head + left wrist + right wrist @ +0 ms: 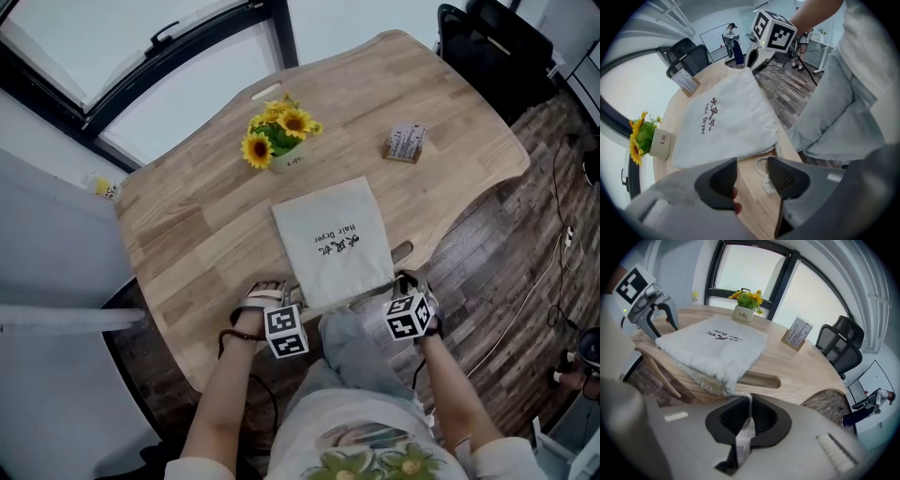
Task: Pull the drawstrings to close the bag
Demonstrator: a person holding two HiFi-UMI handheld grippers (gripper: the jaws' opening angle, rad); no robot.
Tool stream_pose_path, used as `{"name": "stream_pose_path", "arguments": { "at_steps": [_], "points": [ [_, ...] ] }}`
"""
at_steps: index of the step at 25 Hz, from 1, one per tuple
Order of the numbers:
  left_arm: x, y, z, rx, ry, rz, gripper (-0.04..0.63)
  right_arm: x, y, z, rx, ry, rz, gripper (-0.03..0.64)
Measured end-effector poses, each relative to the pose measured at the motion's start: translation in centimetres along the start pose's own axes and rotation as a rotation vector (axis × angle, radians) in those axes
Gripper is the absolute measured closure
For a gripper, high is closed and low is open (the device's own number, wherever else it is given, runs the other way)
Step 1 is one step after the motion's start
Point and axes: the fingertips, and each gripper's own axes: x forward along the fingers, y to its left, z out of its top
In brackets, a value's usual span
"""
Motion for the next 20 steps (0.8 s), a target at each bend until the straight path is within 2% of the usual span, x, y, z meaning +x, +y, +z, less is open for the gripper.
{"name": "stream_pose_path", "arguments": {
  "at_steps": [2,3,5,7,10,12,13,14,18,20],
  "points": [
    [0.3,-0.3,0.1,-0.012,0.010,-0.035,0.390,0.0,-0.1,0.0,0.014,-0.004,-0.001,0.614],
    [0.4,-0.4,0.0,-0.048,0.012,-0.064,0.396,-0.1,-0.1,0.0,0.020,-0.006,-0.002,0.614],
    [0.5,-0.9,-0.2,-0.172,0.004,-0.131,0.433,-0.1,-0.1,0.0,0.029,-0.009,-0.006,0.614],
    [0.3,-0.8,-0.4,-0.335,-0.037,-0.169,0.440,-0.2,-0.1,-0.1,0.032,-0.010,-0.005,0.614],
    [-1.3,0.5,-0.4,-0.582,-0.158,-0.153,0.440,-0.1,-0.1,0.0,0.032,-0.009,0.003,0.614],
    [-2.7,0.8,-0.4,-0.652,-0.211,-0.125,0.440,-0.1,-0.1,0.0,0.034,-0.009,0.007,0.614],
    [-3.2,0.5,-0.4,-0.639,-0.216,-0.111,0.440,-0.1,-0.2,0.0,0.038,-0.011,0.007,0.614],
    [-3.5,-0.2,-0.3,-0.593,-0.206,-0.099,0.440,-0.1,-0.2,-0.1,0.044,-0.013,0.006,0.614],
    [-2.6,-3.1,0.5,-0.280,-0.126,0.000,0.408,-0.2,-0.3,-0.2,0.058,-0.018,0.003,0.614],
    [-1.9,-3.4,1.2,-0.208,-0.116,0.027,0.408,-0.1,-0.3,-0.1,0.055,-0.016,0.004,0.614]
  ]
}}
